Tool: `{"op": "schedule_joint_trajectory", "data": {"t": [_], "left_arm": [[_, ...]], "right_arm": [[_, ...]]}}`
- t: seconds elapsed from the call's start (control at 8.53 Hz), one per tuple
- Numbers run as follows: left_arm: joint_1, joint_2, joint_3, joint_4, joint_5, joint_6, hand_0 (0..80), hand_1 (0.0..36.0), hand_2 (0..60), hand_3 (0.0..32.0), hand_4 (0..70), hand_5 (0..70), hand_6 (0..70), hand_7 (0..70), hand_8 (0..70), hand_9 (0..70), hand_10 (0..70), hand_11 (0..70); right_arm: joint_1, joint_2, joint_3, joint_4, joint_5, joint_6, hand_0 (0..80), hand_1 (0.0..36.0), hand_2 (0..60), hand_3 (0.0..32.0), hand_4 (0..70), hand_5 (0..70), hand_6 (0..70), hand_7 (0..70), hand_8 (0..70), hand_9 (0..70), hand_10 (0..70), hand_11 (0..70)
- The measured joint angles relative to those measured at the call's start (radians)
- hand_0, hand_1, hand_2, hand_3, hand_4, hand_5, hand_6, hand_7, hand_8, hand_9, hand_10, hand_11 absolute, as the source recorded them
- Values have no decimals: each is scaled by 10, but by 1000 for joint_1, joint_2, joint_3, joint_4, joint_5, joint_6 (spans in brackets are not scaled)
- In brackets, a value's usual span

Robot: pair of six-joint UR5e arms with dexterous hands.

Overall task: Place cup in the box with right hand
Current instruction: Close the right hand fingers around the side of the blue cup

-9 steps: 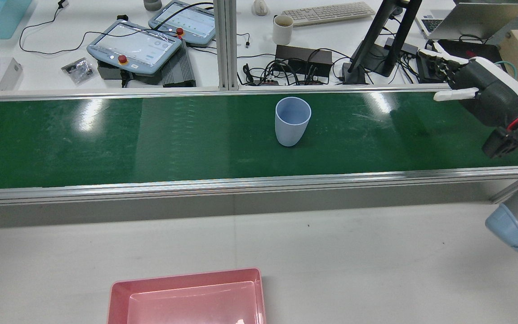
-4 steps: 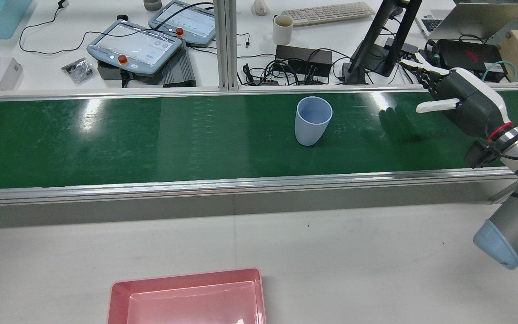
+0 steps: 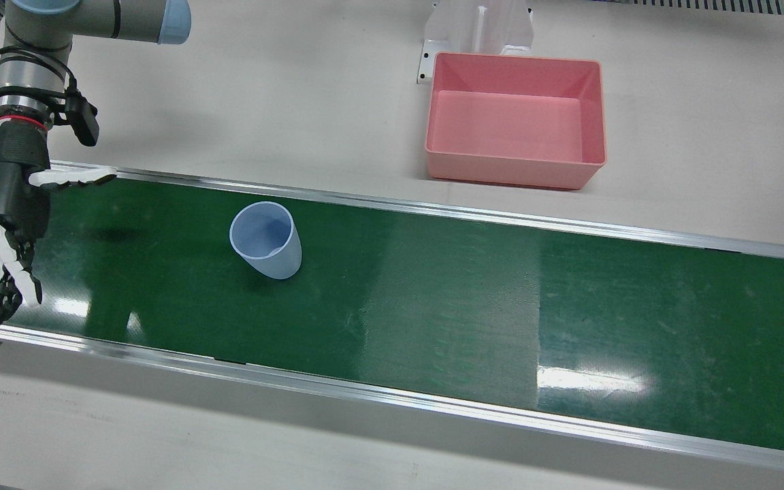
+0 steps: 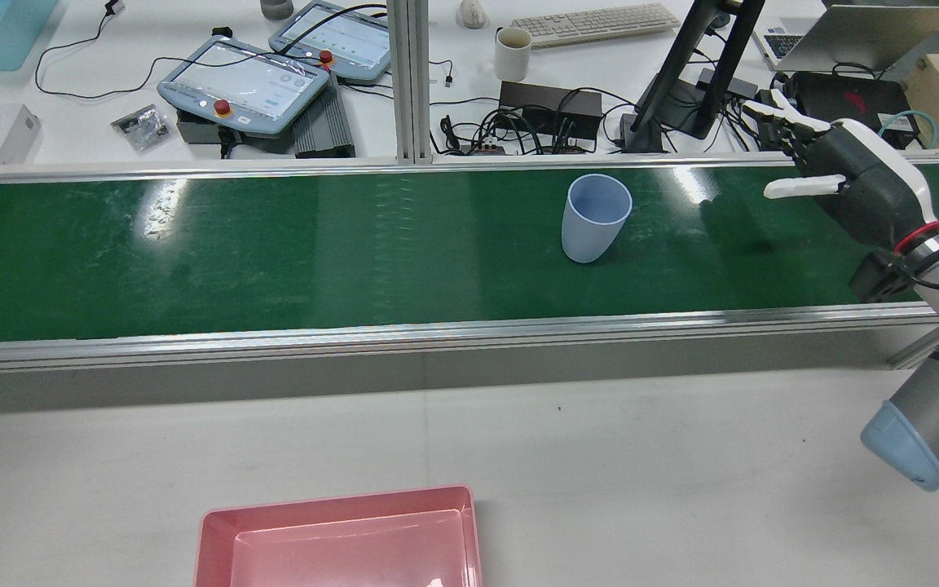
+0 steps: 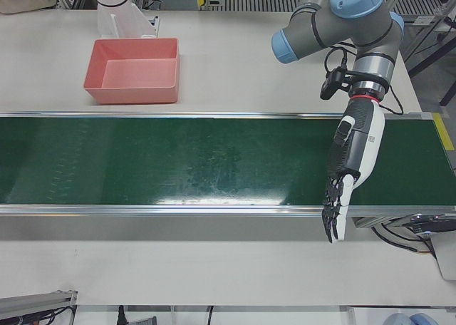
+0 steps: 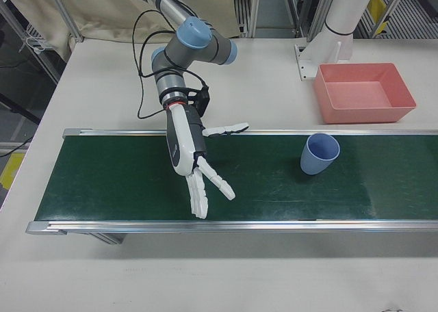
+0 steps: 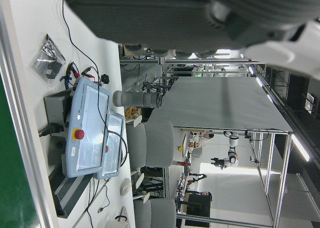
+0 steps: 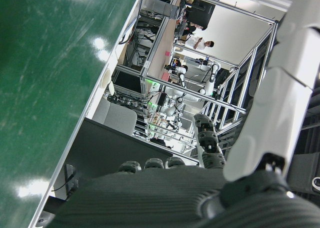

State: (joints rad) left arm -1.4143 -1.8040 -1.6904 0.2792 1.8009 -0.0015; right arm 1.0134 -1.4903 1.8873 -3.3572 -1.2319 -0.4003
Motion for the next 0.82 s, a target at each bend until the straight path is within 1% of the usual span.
{"op": "schedule_joint_trajectory", "data": {"t": [0.35,0.59,0.82], "left_arm": [[0,0,0,0,0,0,0,0,0,0,0,0,0,0,0,0,0,0],[0,0,0,0,0,0,0,0,0,0,0,0,0,0,0,0,0,0],[0,0,0,0,0,0,0,0,0,0,0,0,0,0,0,0,0,0]], "right_arm": [[-20,-1,-2,-3,10,-4,482,161,68,0,0,35,0,0,0,0,0,0],[-72,3,-2,-1,46,-6,480,159,67,0,0,35,0,0,0,0,0,0],[-113,8,1,-1,71,-5,483,154,53,0,0,35,0,0,0,0,0,0]]}}
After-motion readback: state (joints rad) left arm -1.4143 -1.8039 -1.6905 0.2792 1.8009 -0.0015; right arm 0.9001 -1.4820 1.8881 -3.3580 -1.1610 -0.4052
